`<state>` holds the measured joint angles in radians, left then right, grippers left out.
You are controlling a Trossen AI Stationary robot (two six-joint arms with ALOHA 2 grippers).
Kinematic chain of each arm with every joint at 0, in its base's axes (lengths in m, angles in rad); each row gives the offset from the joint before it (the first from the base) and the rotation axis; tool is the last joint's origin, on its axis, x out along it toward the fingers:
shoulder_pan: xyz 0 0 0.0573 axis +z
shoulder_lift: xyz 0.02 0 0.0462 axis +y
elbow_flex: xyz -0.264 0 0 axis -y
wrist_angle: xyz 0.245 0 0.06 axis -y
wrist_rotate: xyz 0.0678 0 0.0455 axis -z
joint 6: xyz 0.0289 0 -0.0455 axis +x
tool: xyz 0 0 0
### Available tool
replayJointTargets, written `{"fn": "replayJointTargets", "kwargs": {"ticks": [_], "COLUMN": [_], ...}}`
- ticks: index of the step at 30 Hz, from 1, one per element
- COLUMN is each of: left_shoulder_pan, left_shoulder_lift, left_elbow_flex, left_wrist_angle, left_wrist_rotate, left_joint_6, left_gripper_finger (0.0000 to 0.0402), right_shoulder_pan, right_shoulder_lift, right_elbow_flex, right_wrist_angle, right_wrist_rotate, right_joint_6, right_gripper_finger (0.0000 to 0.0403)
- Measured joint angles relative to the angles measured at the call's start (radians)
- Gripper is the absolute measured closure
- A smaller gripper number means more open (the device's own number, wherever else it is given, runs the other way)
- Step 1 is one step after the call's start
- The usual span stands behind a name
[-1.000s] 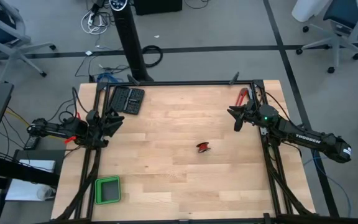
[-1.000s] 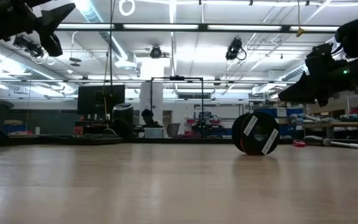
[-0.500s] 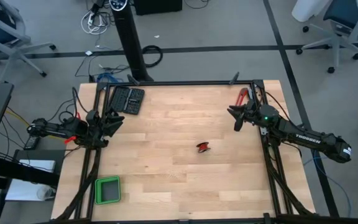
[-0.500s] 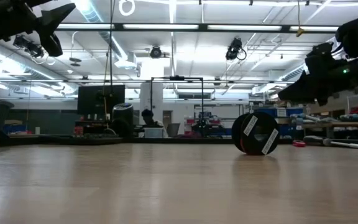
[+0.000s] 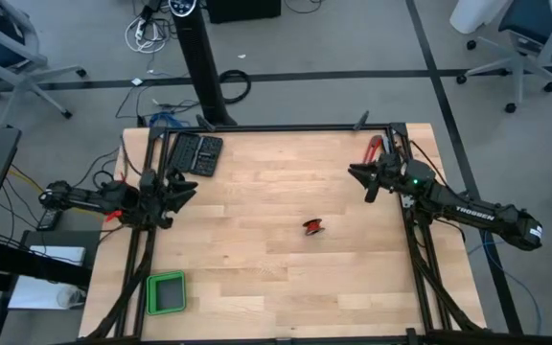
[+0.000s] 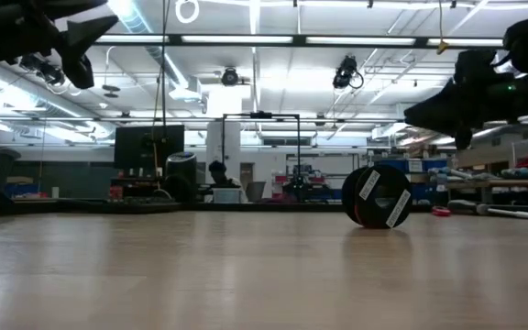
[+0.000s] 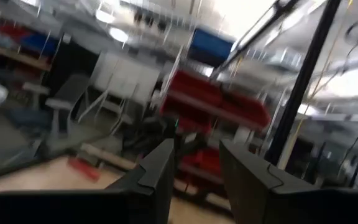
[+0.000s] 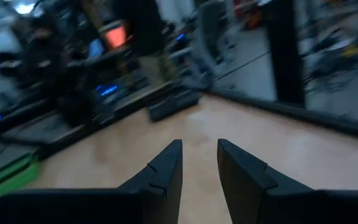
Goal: Coil cords
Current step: Uncoil the red wire from the black spool
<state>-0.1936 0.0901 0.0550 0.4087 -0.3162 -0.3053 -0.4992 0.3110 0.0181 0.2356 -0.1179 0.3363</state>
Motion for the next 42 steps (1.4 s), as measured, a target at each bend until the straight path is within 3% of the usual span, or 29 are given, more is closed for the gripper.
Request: {"fn": "replayJointTargets", "kwargs": {"ticks": [14,20,28,36,42], "left_shoulder_pan": [0.000,0.000,0.013,0.093,0.156], "left_shoulder_lift": [0.650,0.878,1.152,1.379,1.473], "left_elbow_flex": [0.309,0.414,0.554,0.731,0.782], "left_wrist_angle": [-0.098,-0.085,-0.086,-0.094,-0.097], "left_wrist_rotate": [-0.027,-0.055,-0.052,0.122,0.205], "left_joint_6": [0.038,0.034,-0.042,-0.063,-0.077], "left_gripper_finger": [0.0270,0.0270,0.0270,0.0270,0.0270], "right_shoulder_pan": [0.003,0.061,0.166,0.183,0.219], "right_shoulder_lift": [0.258,0.341,0.461,0.595,0.646], "right_elbow_flex": [0.265,0.382,0.397,0.397,0.397], "right_wrist_angle": [-0.064,-0.239,-0.263,-0.250,-0.257], "right_wrist_rotate": [-0.256,-0.271,-0.209,-0.204,-0.203], "right_joint_6": [-0.069,-0.178,-0.182,-0.196,-0.219], "right_gripper_finger": [0.0303,0.0304,0.0305,0.0305,0.0305]}}
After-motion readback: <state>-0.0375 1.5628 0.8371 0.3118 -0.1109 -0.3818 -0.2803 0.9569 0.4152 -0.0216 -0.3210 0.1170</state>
